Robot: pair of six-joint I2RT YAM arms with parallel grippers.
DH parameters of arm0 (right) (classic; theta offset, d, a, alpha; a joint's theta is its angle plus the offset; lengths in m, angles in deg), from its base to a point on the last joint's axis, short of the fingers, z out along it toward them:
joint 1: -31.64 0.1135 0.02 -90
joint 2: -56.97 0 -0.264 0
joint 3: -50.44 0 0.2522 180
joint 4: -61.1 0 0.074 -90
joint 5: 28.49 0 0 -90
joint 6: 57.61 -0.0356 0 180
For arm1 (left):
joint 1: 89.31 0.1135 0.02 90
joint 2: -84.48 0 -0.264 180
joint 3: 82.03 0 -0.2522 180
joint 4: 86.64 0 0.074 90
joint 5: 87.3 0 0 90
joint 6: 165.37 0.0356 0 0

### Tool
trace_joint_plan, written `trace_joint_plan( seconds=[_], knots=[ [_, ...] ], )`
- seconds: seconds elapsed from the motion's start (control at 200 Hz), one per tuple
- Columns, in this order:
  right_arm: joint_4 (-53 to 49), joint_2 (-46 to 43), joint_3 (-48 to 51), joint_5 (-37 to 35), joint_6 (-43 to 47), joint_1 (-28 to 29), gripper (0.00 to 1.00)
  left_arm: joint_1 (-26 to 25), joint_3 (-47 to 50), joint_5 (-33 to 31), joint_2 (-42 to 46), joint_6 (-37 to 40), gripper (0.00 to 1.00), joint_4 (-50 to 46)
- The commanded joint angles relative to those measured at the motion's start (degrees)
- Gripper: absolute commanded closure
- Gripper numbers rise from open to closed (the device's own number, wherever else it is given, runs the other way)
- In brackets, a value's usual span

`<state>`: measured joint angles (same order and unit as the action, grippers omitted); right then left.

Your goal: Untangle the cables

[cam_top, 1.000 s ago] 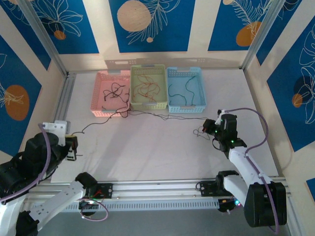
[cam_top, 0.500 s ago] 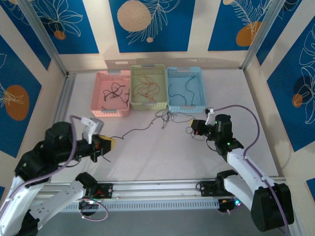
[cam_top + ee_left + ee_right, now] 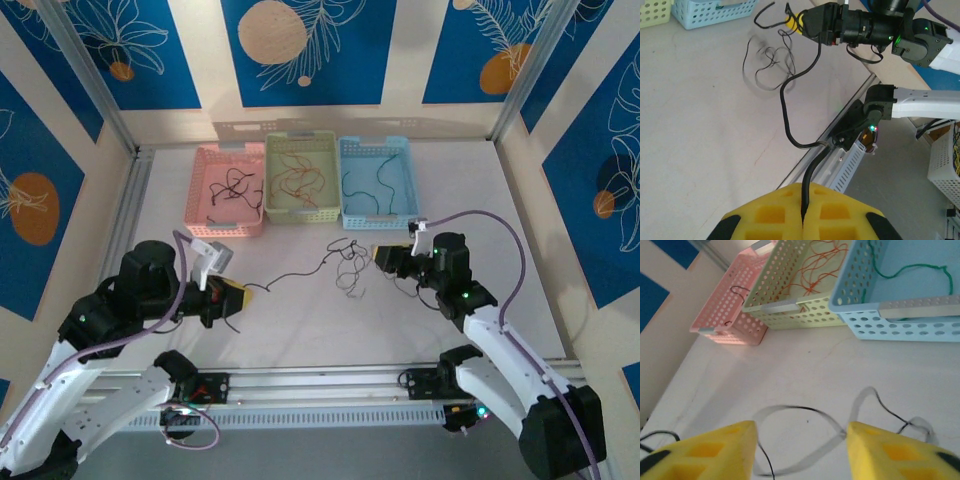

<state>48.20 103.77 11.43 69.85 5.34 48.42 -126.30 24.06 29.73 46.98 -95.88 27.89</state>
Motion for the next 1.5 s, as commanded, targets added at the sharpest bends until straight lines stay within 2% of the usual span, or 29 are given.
trace_joint_plan(
  seconds=[0.0, 0.16, 0.265, 0.36, 0.645, 0.795, 0.87, 1.0, 1.11, 1.305, 1.381, 1.496],
  knots=[
    [-4.6, -1.7, -2.5, -0.5, 1.0, 0.7, 0.43, -0.2, 0.6, 1.9, 0.6, -0.2, 1.0, 2.0],
    [-6.5, -3.0, -3.7, 1.2, 1.0, 1.7, 0.39, -0.2, 0.4, 1.2, 0.7, 0.1, 1.0, 1.7],
    [-6.2, -3.5, -5.0, 6.1, 1.6, 2.5, 0.47, -0.2, 0.4, 0.9, 0.8, 0.6, 1.0, 1.2],
    [-6.7, -4.2, -6.1, 6.5, 2.3, 3.5, 0.47, -0.2, 0.1, 0.2, 0.8, 1.2, 1.0, 0.7],
    [-8.7, -5.7, -8.3, 6.9, 5.9, 8.2, 0.38, -0.2, -0.4, 0.3, 0.8, 2.3, 1.0, -0.1],
    [-10.0, -6.5, -8.7, 4.1, 5.7, 10.0, 0.35, -0.2, -1.1, -0.3, 0.7, 3.2, 1.0, -1.5],
    [-10.6, -7.0, -8.6, 2.4, 5.3, 10.0, 0.28, -0.3, -1.1, -0.3, 0.8, 3.2, 1.0, -1.6],
    [-19.9, -4.1, -11.9, -11.1, 4.1, 9.1, 0.24, -0.3, -1.1, -0.8, 1.0, 3.3, 1.0, -2.1],
    [-24.4, -3.3, -12.7, -17.3, 3.8, 6.9, 0.26, -0.2, -1.3, -1.0, 1.2, 3.5, 1.0, -2.6],
    [-22.3, -7.9, -10.3, -13.9, 2.6, 4.4, 0.35, -0.2, -1.2, -1.7, 1.3, 3.5, 1.0, -3.1],
    [-19.6, -8.0, -10.2, -6.5, 4.1, 4.5, 0.36, -0.2, -0.9, -1.6, 1.3, 3.5, 1.0, -2.9],
    [-14.6, -6.4, -9.3, 4.7, 4.7, 5.3, 0.33, -0.2, -1.0, -1.5, 1.2, 3.7, 1.0, -2.9]
  ],
)
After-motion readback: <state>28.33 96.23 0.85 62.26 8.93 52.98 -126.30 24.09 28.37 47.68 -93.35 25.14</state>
